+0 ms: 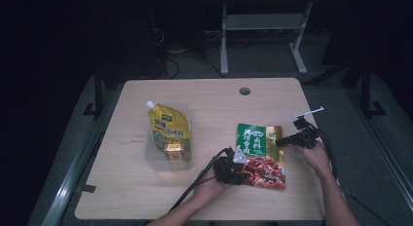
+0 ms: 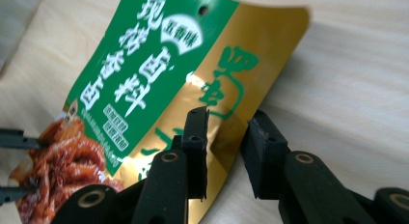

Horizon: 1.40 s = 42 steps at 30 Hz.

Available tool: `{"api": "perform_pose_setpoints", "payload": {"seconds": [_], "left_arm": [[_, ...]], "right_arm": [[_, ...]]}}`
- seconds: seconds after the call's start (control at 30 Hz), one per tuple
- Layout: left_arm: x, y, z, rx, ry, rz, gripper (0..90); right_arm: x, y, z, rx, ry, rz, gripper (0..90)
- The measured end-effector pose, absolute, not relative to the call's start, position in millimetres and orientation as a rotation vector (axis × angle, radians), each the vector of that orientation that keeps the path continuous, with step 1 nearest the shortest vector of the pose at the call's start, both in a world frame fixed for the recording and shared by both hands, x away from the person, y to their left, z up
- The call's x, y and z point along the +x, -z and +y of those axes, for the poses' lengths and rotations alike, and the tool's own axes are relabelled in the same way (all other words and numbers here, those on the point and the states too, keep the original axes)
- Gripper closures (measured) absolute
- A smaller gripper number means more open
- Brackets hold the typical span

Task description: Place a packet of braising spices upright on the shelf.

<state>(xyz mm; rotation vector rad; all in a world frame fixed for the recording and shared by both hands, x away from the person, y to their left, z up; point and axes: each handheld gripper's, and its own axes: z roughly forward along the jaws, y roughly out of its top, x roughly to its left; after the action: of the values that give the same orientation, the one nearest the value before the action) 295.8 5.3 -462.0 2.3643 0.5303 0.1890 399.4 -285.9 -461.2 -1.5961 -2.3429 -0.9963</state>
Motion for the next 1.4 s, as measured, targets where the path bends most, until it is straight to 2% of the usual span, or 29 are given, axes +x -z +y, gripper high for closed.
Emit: {"api": "perform_pose_setpoints", "payload": {"seconds": [0.6,0.63,0.67,0.87,1.4], "left_arm": [[296,463,4,2.36,-0.206,0.527,58.6],[296,463,4,2.359,-0.206,0.527,58.6],[296,463,4,2.354,-0.206,0.53,58.6],[295,463,4,2.352,-0.211,0.532,58.4],[295,453,10,2.311,-0.2,0.545,55.4]], "right_arm": [[394,464,-273,-1.5,1.006,-2.352,75.0],[394,464,-273,-1.5,1.003,-2.361,76.6],[394,463,-270,-1.506,0.979,-2.392,82.8],[392,458,-266,-1.518,0.958,-2.441,89.4],[382,432,-258,-1.497,1.058,-2.502,90.0]]}}
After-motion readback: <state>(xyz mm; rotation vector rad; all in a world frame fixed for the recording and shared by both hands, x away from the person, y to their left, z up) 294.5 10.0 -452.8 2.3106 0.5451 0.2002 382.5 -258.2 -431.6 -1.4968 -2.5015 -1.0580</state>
